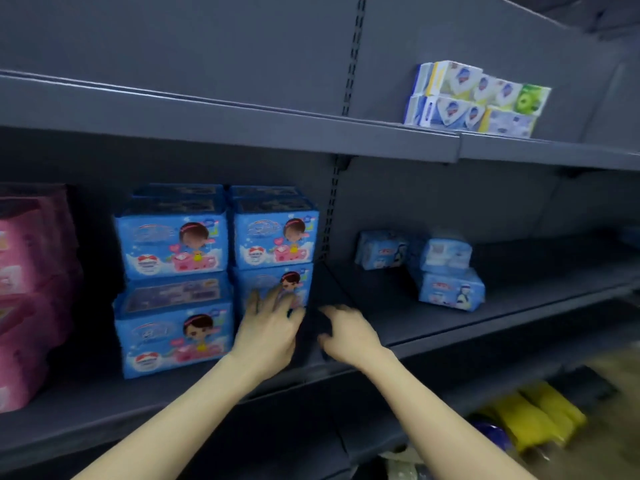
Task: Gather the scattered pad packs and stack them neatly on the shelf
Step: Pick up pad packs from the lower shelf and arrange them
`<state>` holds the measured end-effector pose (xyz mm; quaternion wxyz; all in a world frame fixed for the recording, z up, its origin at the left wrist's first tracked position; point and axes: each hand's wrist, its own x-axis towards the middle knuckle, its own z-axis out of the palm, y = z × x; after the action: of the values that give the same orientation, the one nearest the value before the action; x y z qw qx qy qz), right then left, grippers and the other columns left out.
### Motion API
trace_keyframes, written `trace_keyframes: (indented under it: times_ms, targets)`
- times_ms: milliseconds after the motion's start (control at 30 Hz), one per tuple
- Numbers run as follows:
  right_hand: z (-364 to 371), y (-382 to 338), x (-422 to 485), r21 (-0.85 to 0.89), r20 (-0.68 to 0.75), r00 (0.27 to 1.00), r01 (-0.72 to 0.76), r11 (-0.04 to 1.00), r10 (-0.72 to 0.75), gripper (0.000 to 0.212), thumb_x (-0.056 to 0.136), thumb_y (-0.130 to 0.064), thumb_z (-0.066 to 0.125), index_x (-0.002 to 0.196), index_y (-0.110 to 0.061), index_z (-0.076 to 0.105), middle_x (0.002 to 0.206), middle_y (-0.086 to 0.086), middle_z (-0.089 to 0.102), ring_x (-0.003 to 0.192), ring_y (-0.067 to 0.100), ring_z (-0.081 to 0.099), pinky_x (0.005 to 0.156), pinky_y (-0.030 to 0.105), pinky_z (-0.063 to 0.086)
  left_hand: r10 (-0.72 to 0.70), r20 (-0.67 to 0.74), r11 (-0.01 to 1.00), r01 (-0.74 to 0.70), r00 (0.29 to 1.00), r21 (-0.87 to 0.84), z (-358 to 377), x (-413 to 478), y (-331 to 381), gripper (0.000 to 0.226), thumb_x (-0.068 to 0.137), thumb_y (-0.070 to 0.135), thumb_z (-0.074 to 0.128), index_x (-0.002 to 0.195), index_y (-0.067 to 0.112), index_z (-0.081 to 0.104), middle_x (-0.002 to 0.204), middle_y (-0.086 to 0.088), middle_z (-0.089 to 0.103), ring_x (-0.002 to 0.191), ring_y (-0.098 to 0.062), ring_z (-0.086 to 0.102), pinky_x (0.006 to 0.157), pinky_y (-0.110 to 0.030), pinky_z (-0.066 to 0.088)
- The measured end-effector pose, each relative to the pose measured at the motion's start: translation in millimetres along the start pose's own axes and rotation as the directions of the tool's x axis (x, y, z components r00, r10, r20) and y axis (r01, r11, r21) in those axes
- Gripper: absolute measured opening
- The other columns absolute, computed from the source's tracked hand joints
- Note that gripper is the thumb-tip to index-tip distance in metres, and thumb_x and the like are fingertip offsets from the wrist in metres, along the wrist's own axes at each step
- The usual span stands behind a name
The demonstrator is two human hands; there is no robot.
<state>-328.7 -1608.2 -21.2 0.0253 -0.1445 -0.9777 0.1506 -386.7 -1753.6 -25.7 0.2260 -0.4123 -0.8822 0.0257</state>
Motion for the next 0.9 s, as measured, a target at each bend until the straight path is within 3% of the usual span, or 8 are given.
trace_keyframes:
  times_ms: [100,267,333,400,433,900]
  targets:
    - [-6.1,39.2,-9.8,0.016,-0.016,0.996,-0.085,0.996,0.085,0.057,0.088,-0.023,0.054,0.142,-0.017,0.039,0.139,0.013,0.046,0.128,0.032,0.041,0.099,0.037,0.043,0.058,0.013,0.997,-0.057,0.998,-0.046,8.7,25.5,31.9,0.055,0.025,0.019,0.086,0.078,0.013,0.073,0.091,-0.012,0.070,0.090,-0.035,0.068,0.069,-0.056,0.052]
    - [-25.7,105.2,-26.6,0.013,-0.057,0.977,-0.204,0.979,0.204,0.056,0.089,-0.023,0.054,0.142,-0.017,0.038,0.136,0.013,0.046,0.127,0.033,0.040,0.098,0.039,0.043,0.184,0.022,0.972,-0.178,0.983,-0.150,14.0,69.4,91.9,0.049,0.030,0.028,0.087,0.075,0.015,0.072,0.085,-0.009,0.069,0.081,-0.032,0.068,0.057,-0.040,0.055]
    - [-34.5,134.1,-34.1,0.018,-0.069,0.968,-0.243,0.970,0.243,0.056,0.089,-0.022,0.053,0.142,-0.017,0.037,0.138,0.013,0.044,0.128,0.033,0.039,0.100,0.039,0.042,0.228,0.079,0.958,-0.209,0.971,-0.196,10.3,86.2,120.7,0.048,0.050,0.027,0.083,0.094,0.013,0.070,0.104,-0.011,0.066,0.100,-0.035,0.062,0.073,-0.044,0.054]
    - [-43.6,165.9,-43.5,0.023,-0.077,0.954,-0.287,0.958,0.288,0.057,0.090,-0.024,0.053,0.143,-0.017,0.036,0.139,0.012,0.043,0.129,0.032,0.038,0.100,0.038,0.042,0.275,0.095,0.940,-0.247,0.957,-0.234,12.5,103.1,154.4,0.046,0.081,0.026,0.060,0.125,0.014,0.053,0.134,-0.010,0.047,0.128,-0.031,0.039,0.099,-0.042,0.037]
    - [-48.3,182.5,-48.2,0.021,-0.083,0.948,-0.308,0.951,0.308,0.057,0.090,-0.026,0.053,0.143,-0.017,0.036,0.139,0.011,0.044,0.128,0.031,0.039,0.100,0.038,0.042,0.304,0.092,0.930,-0.274,0.948,-0.244,13.2,112.1,171.1,0.045,0.087,0.026,0.051,0.131,0.015,0.046,0.140,-0.007,0.039,0.133,-0.027,0.031,0.103,-0.038,0.032]
    - [-101.0,405.3,-122.5,0.024,-0.134,0.823,-0.554,0.832,0.552,0.056,0.090,-0.029,0.053,0.143,-0.019,0.036,0.136,0.009,0.047,0.127,0.030,0.041,0.096,0.039,0.045,0.510,0.160,0.834,-0.441,0.845,-0.331,17.6,217.5,404.6,0.052,0.089,0.032,0.047,0.138,0.019,0.035,0.139,-0.004,0.039,0.130,-0.026,0.034,0.104,-0.037,0.034]
